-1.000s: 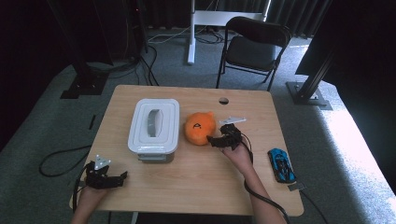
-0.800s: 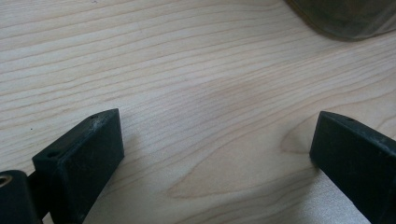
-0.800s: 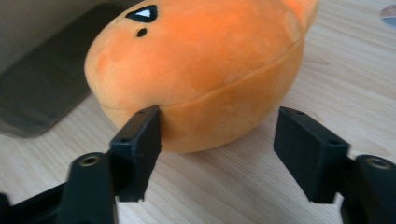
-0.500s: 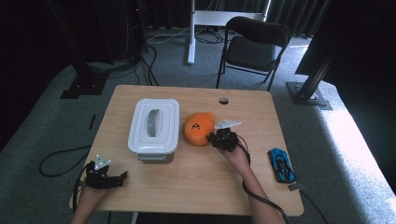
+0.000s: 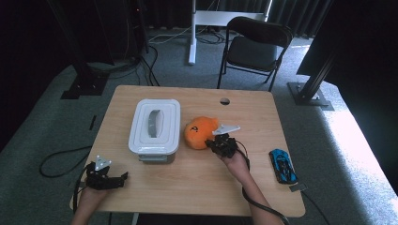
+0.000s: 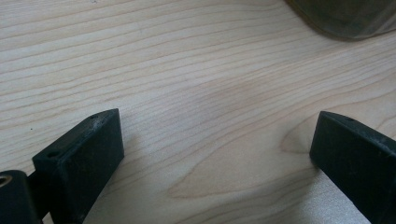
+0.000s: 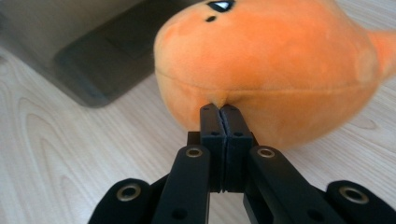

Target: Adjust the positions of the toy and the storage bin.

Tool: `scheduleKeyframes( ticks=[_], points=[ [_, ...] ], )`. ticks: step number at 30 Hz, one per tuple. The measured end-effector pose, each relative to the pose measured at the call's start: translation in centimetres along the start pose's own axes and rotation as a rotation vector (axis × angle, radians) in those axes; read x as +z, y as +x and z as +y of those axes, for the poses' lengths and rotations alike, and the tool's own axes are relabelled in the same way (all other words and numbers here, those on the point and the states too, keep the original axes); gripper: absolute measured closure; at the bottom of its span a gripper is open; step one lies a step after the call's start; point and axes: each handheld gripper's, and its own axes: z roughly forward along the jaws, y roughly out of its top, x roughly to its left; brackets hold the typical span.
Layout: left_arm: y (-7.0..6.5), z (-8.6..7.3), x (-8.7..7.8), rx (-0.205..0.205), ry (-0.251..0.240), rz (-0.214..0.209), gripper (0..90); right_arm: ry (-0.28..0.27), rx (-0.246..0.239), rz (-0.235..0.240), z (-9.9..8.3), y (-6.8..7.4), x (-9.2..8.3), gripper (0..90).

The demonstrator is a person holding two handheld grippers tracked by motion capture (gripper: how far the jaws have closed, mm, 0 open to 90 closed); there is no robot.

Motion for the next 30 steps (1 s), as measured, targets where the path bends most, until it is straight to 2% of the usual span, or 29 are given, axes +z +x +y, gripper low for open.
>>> scheduleKeyframes(
  ticks=[7,13,17,18,19,23,25,30],
  points=[
    [0.0,0.0,0.0,0.000,0.000,0.000,3.2,0.015,0.022,0.070,-0.6,1.2,0.2,88.8],
    [0.0,0.0,0.0,0.000,0.000,0.000,3.2,0.011,0.025,0.081,-0.7,1.6,0.0,88.8],
    [0.0,0.0,0.0,0.000,0.000,0.000,3.2,0.013,0.028,0.110,-0.6,1.8,0.2,87.7],
    [0.0,0.0,0.0,0.000,0.000,0.000,3.2,0.006,0.025,0.117,-0.6,1.8,0.2,82.0],
    [0.0,0.0,0.0,0.000,0.000,0.000,3.2,0.003,0.029,0.123,-0.5,1.7,0.1,79.9],
    [0.0,0.0,0.0,0.000,0.000,0.000,3.2,-0.018,0.026,0.102,-0.5,1.2,-1.0,71.4],
    [0.0,0.0,0.0,0.000,0.000,0.000,3.2,-0.033,0.035,0.091,-0.5,0.6,-1.7,69.3],
    [0.0,0.0,0.0,0.000,0.000,0.000,3.2,-0.052,0.067,0.024,-0.6,-1.6,-3.2,63.8]
  ],
)
